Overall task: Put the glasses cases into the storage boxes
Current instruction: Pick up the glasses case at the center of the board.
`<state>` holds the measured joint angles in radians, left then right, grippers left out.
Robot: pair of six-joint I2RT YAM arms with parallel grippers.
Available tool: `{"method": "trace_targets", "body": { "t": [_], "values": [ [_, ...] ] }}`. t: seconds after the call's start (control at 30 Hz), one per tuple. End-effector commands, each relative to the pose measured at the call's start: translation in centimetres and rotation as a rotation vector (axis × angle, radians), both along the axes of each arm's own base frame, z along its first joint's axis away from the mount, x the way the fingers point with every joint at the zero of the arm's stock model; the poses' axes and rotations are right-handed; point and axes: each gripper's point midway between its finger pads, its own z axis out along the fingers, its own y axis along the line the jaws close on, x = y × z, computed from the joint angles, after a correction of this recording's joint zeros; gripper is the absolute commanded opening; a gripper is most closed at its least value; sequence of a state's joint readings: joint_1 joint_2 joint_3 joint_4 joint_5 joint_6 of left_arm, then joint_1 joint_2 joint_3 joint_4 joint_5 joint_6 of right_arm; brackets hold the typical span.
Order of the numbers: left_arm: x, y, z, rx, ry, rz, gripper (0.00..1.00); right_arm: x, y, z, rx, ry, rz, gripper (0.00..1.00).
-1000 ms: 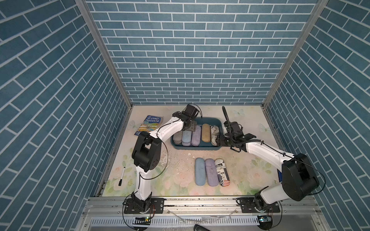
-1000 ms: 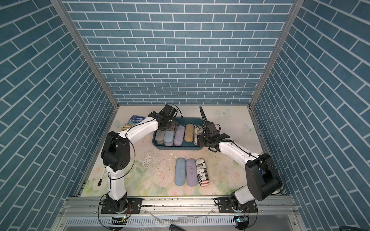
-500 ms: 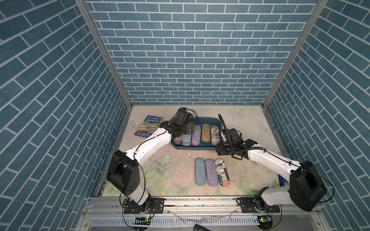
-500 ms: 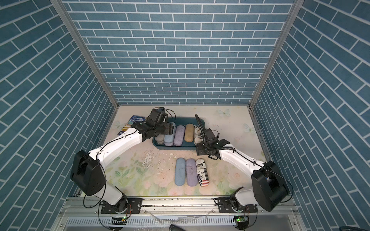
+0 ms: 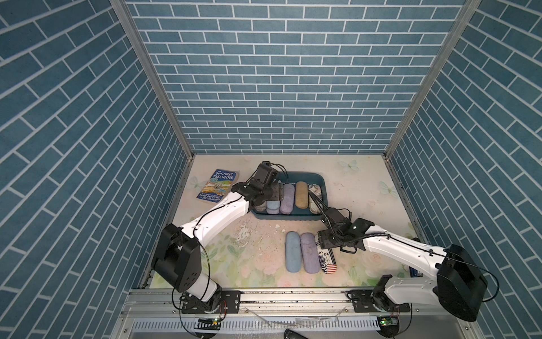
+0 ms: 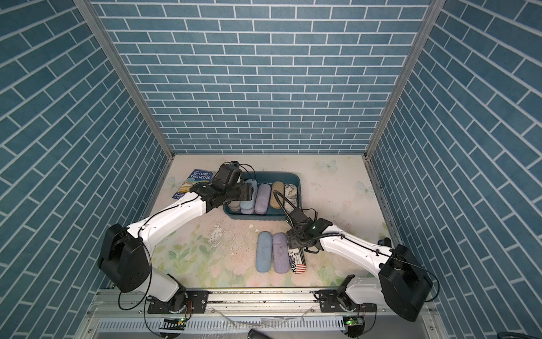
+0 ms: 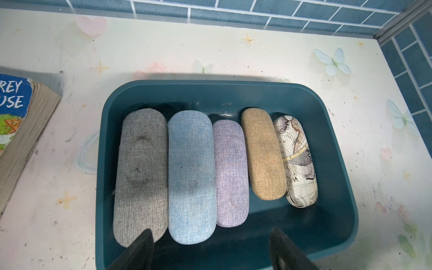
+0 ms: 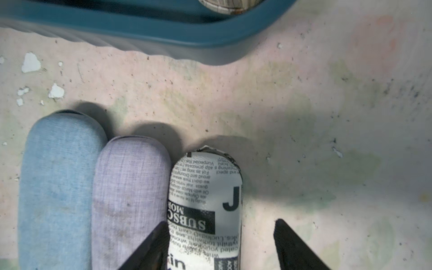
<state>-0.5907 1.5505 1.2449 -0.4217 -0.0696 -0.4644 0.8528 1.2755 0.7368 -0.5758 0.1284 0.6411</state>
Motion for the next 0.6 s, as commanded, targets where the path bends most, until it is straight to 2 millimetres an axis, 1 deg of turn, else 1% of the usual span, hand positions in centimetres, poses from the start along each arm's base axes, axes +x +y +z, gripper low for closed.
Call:
{"method": "trace_targets", "body": {
  "t": [0.0,0.17,0.33,0.57],
  "values": [
    [0.3,-0.6,0.0,-0.019,-0.001,-0.011,0.79,-0.9,-1.1,-0.6,-0.035,0.014,-0.064,0.72],
    [0.3,-0.7,0.2,-0.025,-0.004,-0.015,0.79,-1.4,-0.3,-1.0,-0.041,0.027,-0.043,0.72],
    [0.3,-0.6,0.2,-0.024,-0.006,-0.014,0.79,-1.9,0.5,-2.0,-0.058,0.05,-0.014,0.72],
    [0.3,-0.7,0.1,-0.021,-0.003,-0.015,0.79,-2.0,1.1,-2.9,-0.07,0.064,0.002,0.72]
  ]
}}
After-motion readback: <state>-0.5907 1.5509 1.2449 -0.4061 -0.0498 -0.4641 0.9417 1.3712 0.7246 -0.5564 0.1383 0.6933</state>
